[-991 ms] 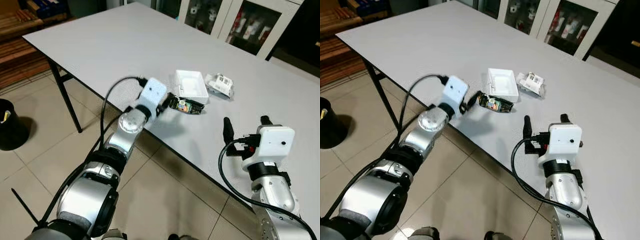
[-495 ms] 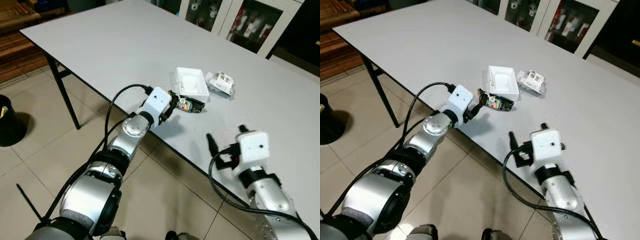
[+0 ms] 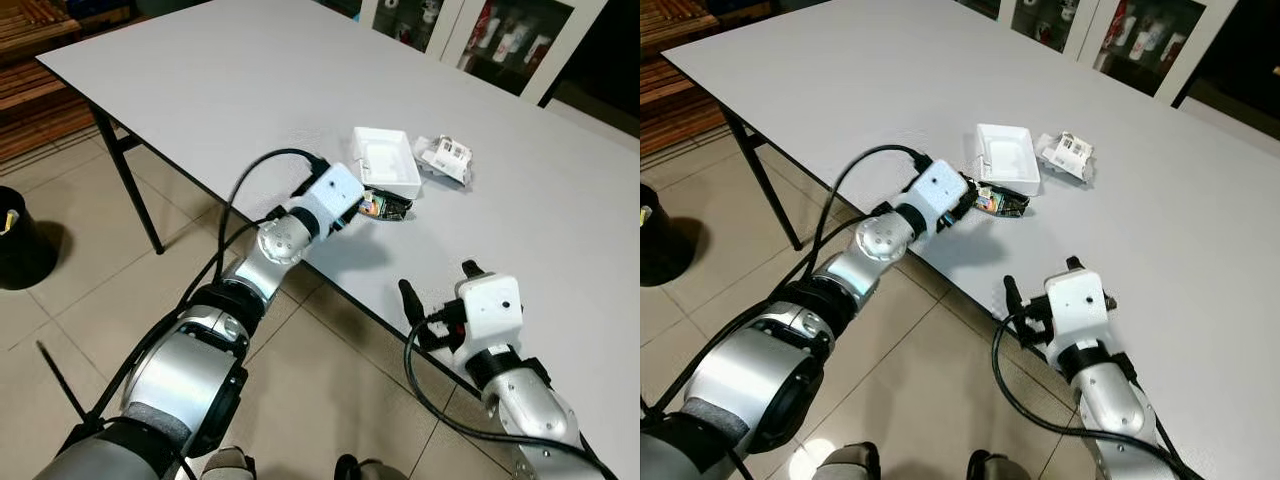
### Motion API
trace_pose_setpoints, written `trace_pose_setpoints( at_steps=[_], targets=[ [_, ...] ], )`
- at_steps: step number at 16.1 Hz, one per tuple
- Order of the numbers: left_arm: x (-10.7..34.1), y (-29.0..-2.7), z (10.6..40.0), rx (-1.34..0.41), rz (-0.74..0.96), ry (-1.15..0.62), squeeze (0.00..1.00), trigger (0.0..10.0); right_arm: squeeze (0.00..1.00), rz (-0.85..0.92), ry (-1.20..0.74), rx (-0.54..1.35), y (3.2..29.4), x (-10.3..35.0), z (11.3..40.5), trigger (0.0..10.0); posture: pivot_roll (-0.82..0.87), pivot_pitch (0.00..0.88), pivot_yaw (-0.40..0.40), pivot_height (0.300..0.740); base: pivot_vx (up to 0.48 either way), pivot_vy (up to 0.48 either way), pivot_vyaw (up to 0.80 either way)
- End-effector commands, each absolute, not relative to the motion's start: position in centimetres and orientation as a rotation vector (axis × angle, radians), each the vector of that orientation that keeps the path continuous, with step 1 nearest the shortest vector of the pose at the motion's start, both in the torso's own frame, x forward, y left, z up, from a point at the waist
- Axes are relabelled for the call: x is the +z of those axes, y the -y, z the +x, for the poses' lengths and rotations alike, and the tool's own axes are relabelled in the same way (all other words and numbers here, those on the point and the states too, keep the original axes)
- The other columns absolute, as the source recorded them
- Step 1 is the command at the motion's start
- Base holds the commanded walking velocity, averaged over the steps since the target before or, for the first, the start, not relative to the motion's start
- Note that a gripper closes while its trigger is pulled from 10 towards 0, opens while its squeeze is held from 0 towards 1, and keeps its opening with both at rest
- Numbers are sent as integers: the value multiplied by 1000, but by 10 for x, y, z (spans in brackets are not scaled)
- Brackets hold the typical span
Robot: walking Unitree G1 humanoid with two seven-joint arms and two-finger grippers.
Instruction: Picking trash to rubbish bin
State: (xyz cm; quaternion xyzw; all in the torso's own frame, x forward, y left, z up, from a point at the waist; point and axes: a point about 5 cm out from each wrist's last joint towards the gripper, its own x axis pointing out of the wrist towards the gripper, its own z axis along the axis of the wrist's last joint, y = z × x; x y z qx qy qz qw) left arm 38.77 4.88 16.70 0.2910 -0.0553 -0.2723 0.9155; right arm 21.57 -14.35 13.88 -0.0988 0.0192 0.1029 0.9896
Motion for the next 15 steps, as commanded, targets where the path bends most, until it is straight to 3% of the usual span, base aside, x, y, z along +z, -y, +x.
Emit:
trace_pose_setpoints(
  at_steps=[1,15],
  targets=[
    [173,-38,387,-595,638,150,0,10000,1000,-212,-24,193,146,143,211,10000,39,204,-94,740,0,0,0],
    [176,-37,389,-577,639,142,0,10000,1000,-213,-61,167,141,140,186,10000,-24,258,-92,740,0,-52,0]
  ],
)
